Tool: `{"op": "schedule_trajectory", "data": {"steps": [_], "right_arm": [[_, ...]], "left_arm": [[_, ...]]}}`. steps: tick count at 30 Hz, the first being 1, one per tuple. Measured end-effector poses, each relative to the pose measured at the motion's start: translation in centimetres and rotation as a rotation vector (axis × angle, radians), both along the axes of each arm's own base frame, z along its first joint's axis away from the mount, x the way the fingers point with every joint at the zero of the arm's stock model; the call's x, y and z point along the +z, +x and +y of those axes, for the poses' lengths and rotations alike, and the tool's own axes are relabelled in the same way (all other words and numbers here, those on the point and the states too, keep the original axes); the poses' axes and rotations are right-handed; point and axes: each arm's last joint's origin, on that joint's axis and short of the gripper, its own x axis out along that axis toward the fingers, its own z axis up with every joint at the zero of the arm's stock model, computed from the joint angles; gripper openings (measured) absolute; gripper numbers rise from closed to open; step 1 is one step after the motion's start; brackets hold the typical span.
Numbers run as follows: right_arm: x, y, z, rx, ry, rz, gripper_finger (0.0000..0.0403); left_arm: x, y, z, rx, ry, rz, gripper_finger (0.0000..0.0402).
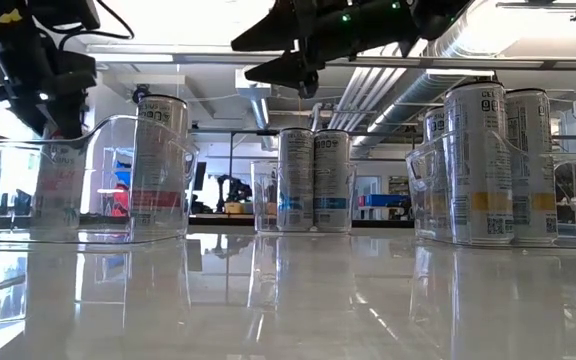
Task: Sort soda cans
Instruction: Put the top left white-pink soda can into the bottom left transparent bin
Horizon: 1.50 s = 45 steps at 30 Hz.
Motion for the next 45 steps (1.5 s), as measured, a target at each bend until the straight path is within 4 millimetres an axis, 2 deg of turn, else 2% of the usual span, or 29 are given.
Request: {"op": "schedule_trajectory", "data": {"steps": [3, 6, 14, 19, 23, 27, 31, 36, 40, 42, 45], "right_arm": [[0.5, -0.5, 0.4, -0.022, -0.002, 0.023, 0.0330], [1.2, -1.4, 0.5, -0.121, 0.020, 0.064, 0.0330], [3.0, -4.7, 1.8, -0.294, -0.030, 0.200, 0.0330], [4.4, -6.4, 3.9, -0.371, -0.096, 0.197, 0.0330], [5.2, -7.5, 5.5, -0.398, -0.152, 0.190, 0.0330], [5.5, -8.4, 6.8, -0.414, -0.175, 0.192, 0.0330], [5.3, -9.0, 8.1, -0.443, -0.211, 0.204, 0.0330], [5.2, -9.4, 9.3, -0.461, -0.226, 0.199, 0.0330], [5.2, -9.7, 10.0, -0.489, -0.246, 0.184, 0.0330], [5.2, -9.8, 10.1, -0.492, -0.251, 0.182, 0.0330], [5.3, -9.8, 10.2, -0.491, -0.243, 0.179, 0.0330]], "left_arm": [[0.3, 0.2, 0.0, -0.025, -0.009, -0.020, 0.0239], [2.1, 0.5, -0.1, -0.070, -0.016, -0.075, 0.0239], [11.0, 1.8, -0.3, -0.261, 0.016, -0.312, 0.0239], [16.5, 4.5, -1.5, -0.569, 0.002, -0.468, 0.0239], [18.7, 7.0, -3.1, -0.751, -0.004, -0.462, 0.0239], [18.6, 9.6, -5.9, -0.987, -0.082, -0.406, 0.0239], [16.9, 11.3, -9.4, -1.123, -0.106, -0.247, 0.0239], [14.3, 12.2, -12.3, -1.021, 0.027, -0.022, 0.0239], [12.7, 11.9, -13.1, -0.927, 0.043, 0.116, 0.0239], [11.9, 11.9, -13.2, -0.902, 0.052, 0.139, 0.0239], [10.5, 12.2, -13.3, -0.882, 0.050, 0.082, 0.0239]]}}
